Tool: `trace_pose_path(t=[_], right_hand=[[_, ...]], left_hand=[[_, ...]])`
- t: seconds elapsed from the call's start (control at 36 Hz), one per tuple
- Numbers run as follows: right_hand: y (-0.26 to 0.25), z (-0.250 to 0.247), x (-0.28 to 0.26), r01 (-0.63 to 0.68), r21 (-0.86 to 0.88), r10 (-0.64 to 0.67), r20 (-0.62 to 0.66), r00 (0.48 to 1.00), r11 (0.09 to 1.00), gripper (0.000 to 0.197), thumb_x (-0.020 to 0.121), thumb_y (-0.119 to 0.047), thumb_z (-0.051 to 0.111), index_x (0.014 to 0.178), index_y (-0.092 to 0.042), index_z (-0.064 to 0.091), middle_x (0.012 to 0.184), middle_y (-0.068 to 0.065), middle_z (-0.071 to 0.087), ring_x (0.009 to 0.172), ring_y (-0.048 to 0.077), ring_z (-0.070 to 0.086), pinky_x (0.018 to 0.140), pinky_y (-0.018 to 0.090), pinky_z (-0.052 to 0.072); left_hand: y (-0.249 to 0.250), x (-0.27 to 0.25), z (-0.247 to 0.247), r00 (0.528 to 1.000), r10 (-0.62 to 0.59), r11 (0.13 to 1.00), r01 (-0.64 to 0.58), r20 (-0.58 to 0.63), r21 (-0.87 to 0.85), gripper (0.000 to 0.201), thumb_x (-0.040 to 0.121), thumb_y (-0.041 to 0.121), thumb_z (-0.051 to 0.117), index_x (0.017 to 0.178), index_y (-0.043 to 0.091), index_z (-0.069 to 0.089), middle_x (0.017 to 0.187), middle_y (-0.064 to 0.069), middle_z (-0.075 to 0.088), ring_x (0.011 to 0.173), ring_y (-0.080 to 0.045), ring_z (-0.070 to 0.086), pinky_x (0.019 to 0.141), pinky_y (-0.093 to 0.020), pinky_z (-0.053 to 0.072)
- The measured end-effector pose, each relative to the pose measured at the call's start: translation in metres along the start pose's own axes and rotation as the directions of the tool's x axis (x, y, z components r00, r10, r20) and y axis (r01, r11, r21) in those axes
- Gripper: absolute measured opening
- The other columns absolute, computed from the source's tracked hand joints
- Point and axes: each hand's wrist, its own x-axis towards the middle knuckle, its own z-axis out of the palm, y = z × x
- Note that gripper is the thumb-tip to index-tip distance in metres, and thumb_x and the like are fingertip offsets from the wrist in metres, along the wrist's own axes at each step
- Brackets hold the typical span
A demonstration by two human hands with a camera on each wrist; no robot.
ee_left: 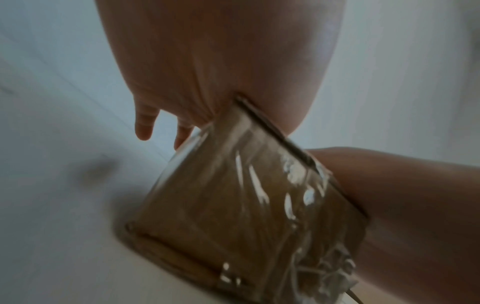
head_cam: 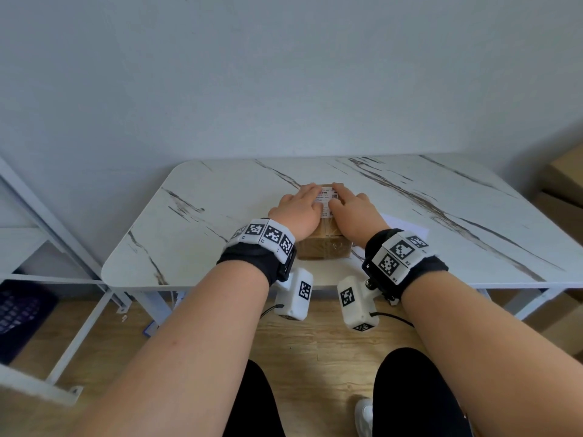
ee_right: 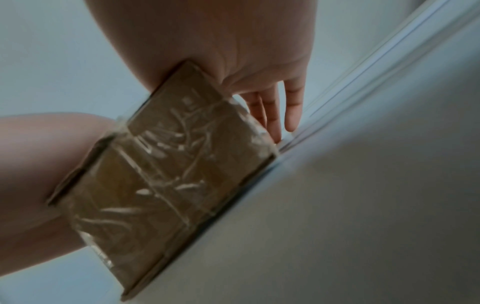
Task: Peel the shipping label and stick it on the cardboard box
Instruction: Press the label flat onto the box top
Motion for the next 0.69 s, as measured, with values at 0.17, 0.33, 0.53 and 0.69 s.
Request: trace_pose_path(t=[0.17,0.33,0.53,0.69], right_hand=[[0.005,-0.003,0.000,0.041,0.023,-0.040,-0.025,0.999,0.999,0.047,0.094,-0.027,0.033,0.140,-0.033,0.041,0.115,0.015,0.056,0.107,0.031,0.053,0.093,0.041,0.046],[0.009,-0.005,-0.007,0.095,0.030,-0.091,-0.114,0.989,0.995,0.042,0.092,-0.035,0.046,0.132,-0.030,0.057,0.125,0.012,0.061,0.098,0.024,0.064,0.090,0.038,0.053],[0.011,-0.010,-0.024,0.154,0.010,-0.148,-0.214,0.966,0.988,0.029,0.092,-0.026,0.055,0.114,-0.018,0.073,0.114,0.010,0.069,0.093,0.024,0.066,0.075,0.027,0.050],[0.011,-0.015,-0.039,0.179,0.066,-0.161,-0.219,0.962,0.982,0.022,0.090,-0.024,0.060,0.100,-0.016,0.078,0.096,0.007,0.076,0.088,0.022,0.069,0.080,0.036,0.056]], left_hand=[[-0.004,0.006,0.003,1.000,-0.014,1.000,0.014,0.022,0.026,0.052,0.101,0.037,0.015,0.152,0.033,0.009,0.162,0.016,0.002,0.148,-0.027,0.012,0.119,-0.050,0.019],[-0.005,0.008,0.006,1.000,-0.021,1.000,0.020,0.024,0.024,0.053,0.100,0.038,0.014,0.152,0.031,0.009,0.162,0.014,0.001,0.148,-0.025,0.014,0.118,-0.049,0.020],[-0.005,0.009,0.007,1.000,-0.017,1.000,0.017,0.000,0.011,0.054,0.101,0.037,0.017,0.153,0.026,0.010,0.163,0.008,0.001,0.148,-0.024,0.017,0.119,-0.047,0.022],[-0.003,0.008,0.008,0.999,-0.045,0.999,0.045,-0.011,-0.014,0.054,0.102,0.035,0.018,0.153,0.025,0.006,0.163,0.006,-0.005,0.148,-0.028,0.018,0.120,-0.044,0.020]])
